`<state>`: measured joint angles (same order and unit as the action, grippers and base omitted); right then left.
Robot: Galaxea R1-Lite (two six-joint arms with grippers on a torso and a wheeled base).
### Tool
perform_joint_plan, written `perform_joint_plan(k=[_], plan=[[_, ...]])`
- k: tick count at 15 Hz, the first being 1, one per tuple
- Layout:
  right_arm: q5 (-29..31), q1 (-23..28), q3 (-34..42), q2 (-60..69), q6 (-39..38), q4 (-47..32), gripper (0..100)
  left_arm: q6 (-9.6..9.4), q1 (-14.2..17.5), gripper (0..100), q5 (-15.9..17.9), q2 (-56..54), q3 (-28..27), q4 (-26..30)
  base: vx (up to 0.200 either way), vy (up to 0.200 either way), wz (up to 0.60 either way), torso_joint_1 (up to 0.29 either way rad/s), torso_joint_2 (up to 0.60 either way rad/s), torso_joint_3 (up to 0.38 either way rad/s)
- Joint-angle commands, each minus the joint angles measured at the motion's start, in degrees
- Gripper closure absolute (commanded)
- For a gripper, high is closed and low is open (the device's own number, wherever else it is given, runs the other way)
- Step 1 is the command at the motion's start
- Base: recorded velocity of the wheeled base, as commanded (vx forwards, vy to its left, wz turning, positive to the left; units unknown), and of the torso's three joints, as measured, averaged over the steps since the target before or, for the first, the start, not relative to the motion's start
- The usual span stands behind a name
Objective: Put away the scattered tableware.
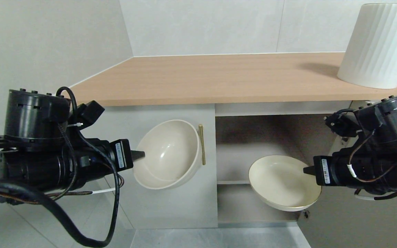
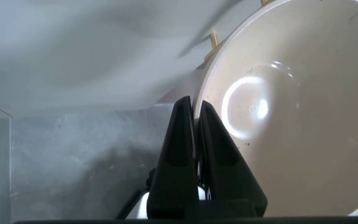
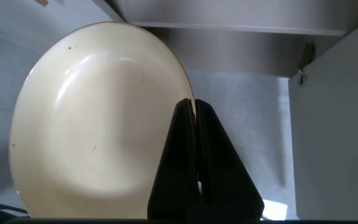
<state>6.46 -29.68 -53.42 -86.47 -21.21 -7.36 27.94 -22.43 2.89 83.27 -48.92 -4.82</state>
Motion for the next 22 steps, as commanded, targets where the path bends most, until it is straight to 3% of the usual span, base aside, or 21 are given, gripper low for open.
perform_joint_plan(k=[1, 3, 9, 13, 22], plan=[[0.04, -0.02, 0.77, -4.24, 1.35, 0.16, 100, 0.01, -0.6, 100, -0.08, 0.49, 0.14, -0.02, 0.0, 0.0, 0.0, 0.0, 0.0, 0.0], [-0.13, 0.06, 1.3, -7.66, 1.52, 1.03, 100, 0.01, -0.77, 100, -0.16, 0.75, 0.23, 0.07, 0.0, 0.0, 0.0, 0.0, 0.0, 0.0], [0.66, 4.46, 6.13, -30.69, 0.38, 30.13, 100, -0.87, -2.18, 100, -0.34, 2.51, 0.41, 3.23, 0.0, 0.0, 0.0, 0.0, 0.0, 0.0], [6.37, 5.25, 6.31, -41.5, -1.64, 47.44, 100, -0.87, -2.44, 100, -0.34, 2.6, 0.49, 3.23, 0.0, 0.0, 0.0, 0.0, 0.0, 0.0], [10.41, 9.12, -1.42, -48.27, -3.93, 50.08, 100, -0.87, -2.97, 100, -0.34, 3.56, 0.49, 3.15, 0.0, 0.0, 0.0, 0.0, 0.0, 0.0]])
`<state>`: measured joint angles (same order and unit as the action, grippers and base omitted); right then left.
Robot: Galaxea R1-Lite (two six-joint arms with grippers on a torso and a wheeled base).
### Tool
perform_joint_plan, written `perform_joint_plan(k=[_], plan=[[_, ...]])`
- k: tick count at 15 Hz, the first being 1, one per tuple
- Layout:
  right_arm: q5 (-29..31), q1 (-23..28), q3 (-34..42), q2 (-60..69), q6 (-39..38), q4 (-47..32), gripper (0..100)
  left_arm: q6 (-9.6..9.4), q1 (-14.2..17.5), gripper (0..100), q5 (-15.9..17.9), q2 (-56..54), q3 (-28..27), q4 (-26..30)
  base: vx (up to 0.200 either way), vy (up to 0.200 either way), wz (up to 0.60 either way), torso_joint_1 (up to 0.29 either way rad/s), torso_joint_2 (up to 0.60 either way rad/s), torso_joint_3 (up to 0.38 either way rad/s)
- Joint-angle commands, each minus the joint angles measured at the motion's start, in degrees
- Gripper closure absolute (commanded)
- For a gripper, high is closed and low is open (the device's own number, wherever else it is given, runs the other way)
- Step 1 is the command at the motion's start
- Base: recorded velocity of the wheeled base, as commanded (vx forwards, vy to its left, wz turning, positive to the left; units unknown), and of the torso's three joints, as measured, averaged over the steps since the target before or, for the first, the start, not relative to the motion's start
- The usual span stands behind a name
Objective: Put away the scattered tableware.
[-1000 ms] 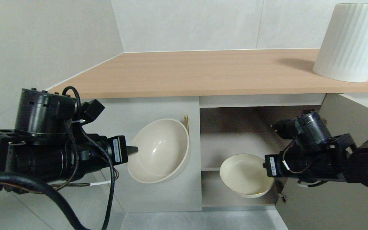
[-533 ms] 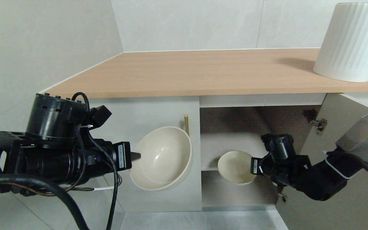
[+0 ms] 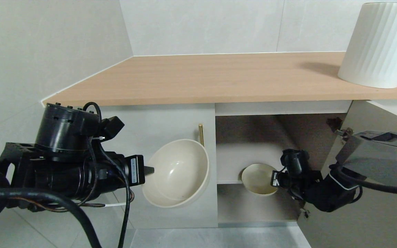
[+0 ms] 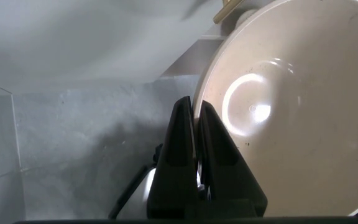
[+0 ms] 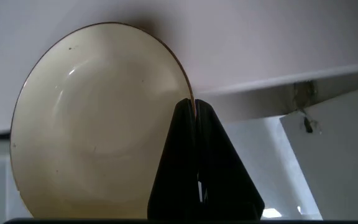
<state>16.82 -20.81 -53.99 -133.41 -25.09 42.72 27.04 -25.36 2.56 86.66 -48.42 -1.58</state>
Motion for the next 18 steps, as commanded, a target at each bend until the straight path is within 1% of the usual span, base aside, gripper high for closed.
perform_joint_plan(k=[1, 6, 8, 10, 14, 18], plan=[[0.05, 0.59, -1.82, -1.85, -0.05, -0.09, 100, 0.03, -0.04, 100, -0.01, 0.17, -0.01, 0.0, 0.0, 0.0, 0.0, 0.0, 0.0, 0.0], [0.49, 0.86, -6.65, -5.1, -0.22, -0.53, 100, 0.03, -0.31, 100, -0.01, 0.26, -0.09, -0.09, 0.0, 0.0, 0.0, 0.0, 0.0, 0.0], [2.16, 0.95, -10.17, -6.51, -0.22, -2.02, 100, 0.03, -0.4, 100, -0.01, 0.35, -0.09, -0.09, 0.0, 0.0, 0.0, 0.0, 0.0, 0.0], [2.25, 2.09, -12.89, -7.04, -0.66, -4.22, 100, 0.03, -0.4, 100, -0.01, 0.44, -0.09, -0.09, 0.0, 0.0, 0.0, 0.0, 0.0, 0.0], [2.34, 2.7, -16.23, -7.65, -2.51, -6.86, 100, 0.03, -0.4, 100, -0.01, 0.7, -0.09, -0.09, 0.0, 0.0, 0.0, 0.0, 0.0, 0.0], [4.36, 2.79, -19.13, -9.06, -2.69, -7.21, 100, 0.03, -0.4, 100, -0.01, 0.79, -0.18, -0.17, 0.0, 0.0, 0.0, 0.0, 0.0, 0.0]])
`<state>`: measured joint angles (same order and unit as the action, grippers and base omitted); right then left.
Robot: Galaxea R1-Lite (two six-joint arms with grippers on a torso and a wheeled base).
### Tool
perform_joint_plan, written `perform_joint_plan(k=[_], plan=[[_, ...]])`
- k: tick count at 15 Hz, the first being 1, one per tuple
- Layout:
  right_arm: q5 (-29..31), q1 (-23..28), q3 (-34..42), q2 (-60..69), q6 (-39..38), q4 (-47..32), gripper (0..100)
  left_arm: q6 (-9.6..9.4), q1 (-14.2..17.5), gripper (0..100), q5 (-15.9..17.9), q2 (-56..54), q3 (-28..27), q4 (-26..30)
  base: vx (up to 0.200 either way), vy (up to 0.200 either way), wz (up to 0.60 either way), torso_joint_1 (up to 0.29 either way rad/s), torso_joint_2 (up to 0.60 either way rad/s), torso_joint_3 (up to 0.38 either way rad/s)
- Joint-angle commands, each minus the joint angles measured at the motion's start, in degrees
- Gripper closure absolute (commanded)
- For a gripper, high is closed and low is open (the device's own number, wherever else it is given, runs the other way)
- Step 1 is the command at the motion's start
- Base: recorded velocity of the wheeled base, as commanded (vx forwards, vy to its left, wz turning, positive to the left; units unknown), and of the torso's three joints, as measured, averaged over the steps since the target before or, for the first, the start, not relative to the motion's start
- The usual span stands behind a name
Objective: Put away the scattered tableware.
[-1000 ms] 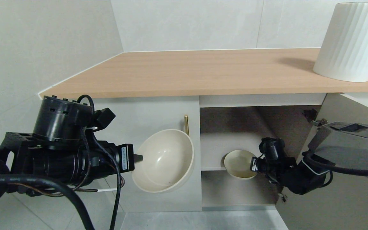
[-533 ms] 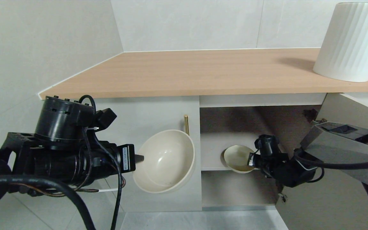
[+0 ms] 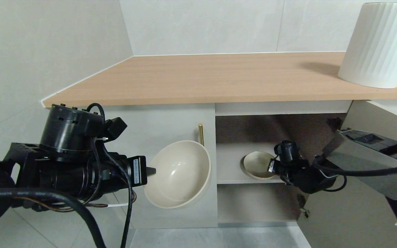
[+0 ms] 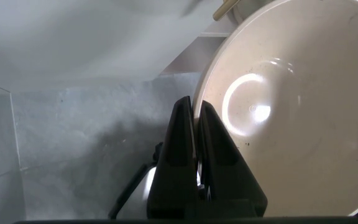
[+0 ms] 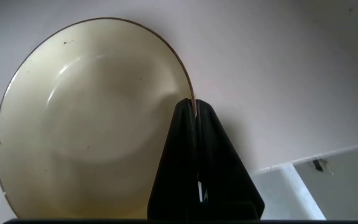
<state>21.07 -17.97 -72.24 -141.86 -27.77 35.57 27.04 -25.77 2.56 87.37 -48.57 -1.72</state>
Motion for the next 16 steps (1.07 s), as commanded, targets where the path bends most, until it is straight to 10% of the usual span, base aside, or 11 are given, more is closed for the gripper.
perform_joint_plan(k=[1, 15, 16], plan=[[0.29, -0.05, -1.5, -0.87, 0.0, -0.68, 100, 0.03, 0.02, 100, -0.01, 0.08, -0.04, -0.04, 0.0, 0.0, 0.0, 0.0, 0.0, 0.0], [1.96, 0.65, -4.22, -2.1, -0.79, -1.29, 100, 0.03, 0.02, 100, -0.01, 0.17, -0.12, -0.13, 0.0, 0.0, 0.0, 0.0, 0.0, 0.0], [1.96, 0.65, -4.22, -2.1, -0.79, -1.38, 0, 0.03, 0.02, 100, -0.01, 0.17, -0.12, -0.13, 0.0, 0.0, 0.0, 0.0, 0.0, 0.0]])
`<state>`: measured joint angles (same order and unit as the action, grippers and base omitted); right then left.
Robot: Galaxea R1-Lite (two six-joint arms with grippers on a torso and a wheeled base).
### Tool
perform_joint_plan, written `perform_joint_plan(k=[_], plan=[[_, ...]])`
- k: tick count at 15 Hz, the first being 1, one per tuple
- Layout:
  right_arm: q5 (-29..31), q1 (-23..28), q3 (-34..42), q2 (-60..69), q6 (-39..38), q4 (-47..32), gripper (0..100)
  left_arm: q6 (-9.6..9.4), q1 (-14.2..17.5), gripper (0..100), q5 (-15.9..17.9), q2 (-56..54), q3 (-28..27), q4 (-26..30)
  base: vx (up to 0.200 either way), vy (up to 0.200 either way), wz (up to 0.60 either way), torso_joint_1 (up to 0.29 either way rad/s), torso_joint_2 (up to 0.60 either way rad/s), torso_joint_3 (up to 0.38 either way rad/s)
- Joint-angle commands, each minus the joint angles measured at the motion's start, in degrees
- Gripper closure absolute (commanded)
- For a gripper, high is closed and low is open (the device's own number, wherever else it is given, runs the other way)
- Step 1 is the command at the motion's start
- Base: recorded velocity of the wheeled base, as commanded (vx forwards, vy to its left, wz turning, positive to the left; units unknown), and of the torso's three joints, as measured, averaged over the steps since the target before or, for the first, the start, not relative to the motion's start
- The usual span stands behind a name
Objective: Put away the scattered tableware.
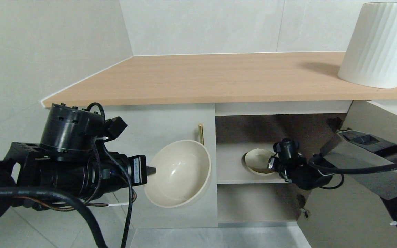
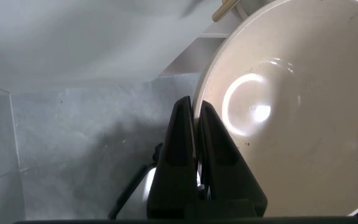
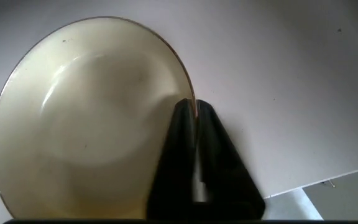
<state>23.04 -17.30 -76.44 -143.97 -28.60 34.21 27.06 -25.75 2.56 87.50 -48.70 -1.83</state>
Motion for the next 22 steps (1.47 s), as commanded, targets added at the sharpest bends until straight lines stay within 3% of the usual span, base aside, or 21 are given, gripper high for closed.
perform_joint_plan(k=[1, 5, 7, 12, 15, 18, 22], plan=[[-0.01, -0.02, -0.03, 0.01, -0.05, 0.07, 0, 0.01, -0.01, 100, -0.01, 0.03, 0.01, -0.02, 0.0, 0.0, 0.0, 0.0, 0.0, 0.0], [-0.01, 0.07, 0.32, 0.45, -0.14, 0.07, 0, 0.01, -0.01, 100, -0.01, 0.03, -0.08, -0.02, 0.0, 0.0, 0.0, 0.0, 0.0, 0.0], [2.89, -0.46, 3.75, 3.61, -0.14, -1.78, 0, -0.17, -0.01, 100, -0.01, 0.47, -0.08, 0.07, 0.0, 0.0, 0.0, 0.0, 0.0, 0.0], [0.6, -6.43, 12.01, 20.92, 0.21, -15.84, 0, -5.35, -3.08, 100, -0.27, 2.67, -0.69, 4.55, 0.0, 0.0, 0.0, 0.0, 0.0, 0.0], [-4.93, -13.02, 11.13, 35.34, 3.02, -33.24, 0, -6.32, -7.21, 100, -4.05, 5.31, -3.15, 8.95, 0.0, 0.0, 0.0, 0.0, 0.0, 0.0], [-11.88, -18.82, 11.13, 43.51, 3.81, -43.17, 0, -6.32, -9.15, 100, -7.04, 7.07, -3.07, 11.06, 0.0, 0.0, 0.0, 0.0, 0.0, 0.0], [-13.46, -29.81, 13.86, 44.39, 3.64, -44.58, 0, -5.97, -11.61, 100, -14.6, 11.72, -3.07, 12.46, 0.0, 0.0, 0.0, 0.0, 0.0, 0.0]])
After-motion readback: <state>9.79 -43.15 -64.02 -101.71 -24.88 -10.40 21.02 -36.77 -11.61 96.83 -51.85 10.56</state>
